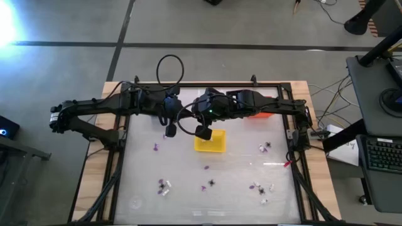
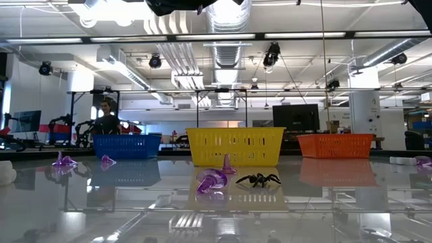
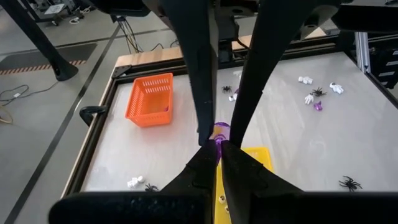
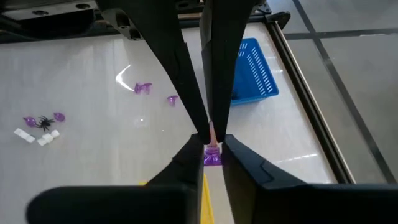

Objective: Sort Halloween decoration
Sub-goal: Put the purple witch hat toy into the orange bin, then put the white skeleton toy into the yellow bin

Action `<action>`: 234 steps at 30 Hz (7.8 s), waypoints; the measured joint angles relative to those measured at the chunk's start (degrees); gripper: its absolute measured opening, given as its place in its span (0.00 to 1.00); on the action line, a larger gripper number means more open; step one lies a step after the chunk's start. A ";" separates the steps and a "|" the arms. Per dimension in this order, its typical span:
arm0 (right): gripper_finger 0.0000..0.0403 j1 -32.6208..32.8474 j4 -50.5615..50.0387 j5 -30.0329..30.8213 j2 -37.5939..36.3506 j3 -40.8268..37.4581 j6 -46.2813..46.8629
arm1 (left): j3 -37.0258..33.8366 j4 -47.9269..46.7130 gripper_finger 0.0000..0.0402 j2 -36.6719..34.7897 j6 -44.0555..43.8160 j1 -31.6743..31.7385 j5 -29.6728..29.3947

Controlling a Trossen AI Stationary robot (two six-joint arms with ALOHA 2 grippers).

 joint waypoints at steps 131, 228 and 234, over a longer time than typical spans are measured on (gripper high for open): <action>0.02 -37.05 -21.14 -7.63 -8.55 -39.25 11.48 | 0.39 -20.33 0.19 -16.37 -1.79 1.29 -6.75; 0.26 -32.04 27.31 -14.12 0.64 -48.84 17.09 | 0.37 -22.55 0.19 -14.29 -9.69 1.29 -9.30; 0.26 -32.04 27.22 -15.06 2.92 -46.35 16.36 | 0.42 -22.58 0.19 -14.29 -10.93 1.29 -10.68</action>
